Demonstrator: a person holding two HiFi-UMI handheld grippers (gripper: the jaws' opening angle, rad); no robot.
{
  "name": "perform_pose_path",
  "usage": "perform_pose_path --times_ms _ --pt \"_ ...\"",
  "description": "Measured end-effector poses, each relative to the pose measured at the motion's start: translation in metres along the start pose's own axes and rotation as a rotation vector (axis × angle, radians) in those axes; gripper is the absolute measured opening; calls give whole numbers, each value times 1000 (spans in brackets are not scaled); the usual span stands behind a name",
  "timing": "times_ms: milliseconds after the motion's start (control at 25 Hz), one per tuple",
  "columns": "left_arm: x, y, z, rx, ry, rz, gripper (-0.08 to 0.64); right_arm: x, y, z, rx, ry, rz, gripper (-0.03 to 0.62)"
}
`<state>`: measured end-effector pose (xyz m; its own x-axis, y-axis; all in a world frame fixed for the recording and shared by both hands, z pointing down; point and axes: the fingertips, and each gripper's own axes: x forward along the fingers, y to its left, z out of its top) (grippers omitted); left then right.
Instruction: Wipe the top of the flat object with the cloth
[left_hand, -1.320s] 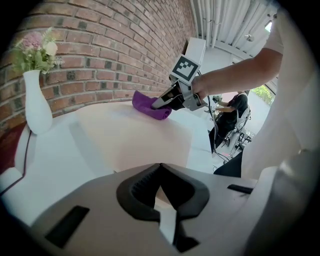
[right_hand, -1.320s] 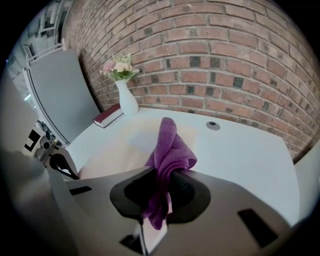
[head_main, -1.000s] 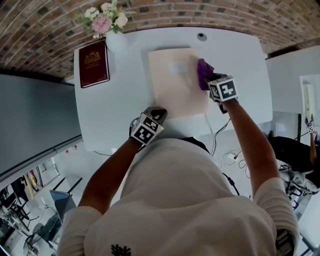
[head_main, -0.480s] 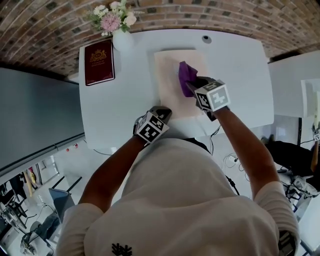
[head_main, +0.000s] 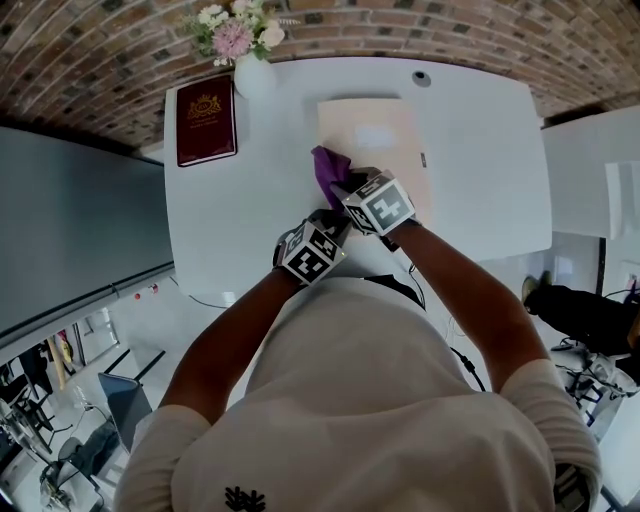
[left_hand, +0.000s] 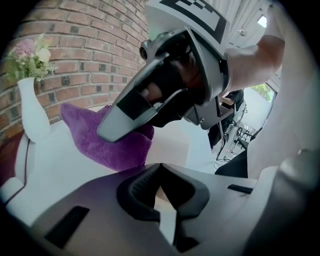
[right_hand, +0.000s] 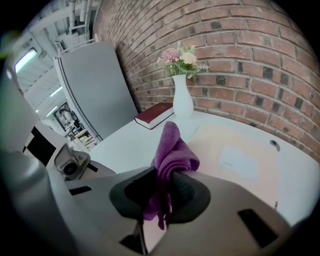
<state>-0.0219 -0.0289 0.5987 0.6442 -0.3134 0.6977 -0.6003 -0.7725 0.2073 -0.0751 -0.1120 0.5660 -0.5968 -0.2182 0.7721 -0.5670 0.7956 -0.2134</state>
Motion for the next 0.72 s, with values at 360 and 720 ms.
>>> perform_pose_path --times_ms 360,720 --pt "-2 3 -2 0 -6 -10 24 -18 -32 -18 42 27 -85 84" --pt "-1 1 -3 7 -11 -20 25 -52 -84 -51 100 41 -191 84"
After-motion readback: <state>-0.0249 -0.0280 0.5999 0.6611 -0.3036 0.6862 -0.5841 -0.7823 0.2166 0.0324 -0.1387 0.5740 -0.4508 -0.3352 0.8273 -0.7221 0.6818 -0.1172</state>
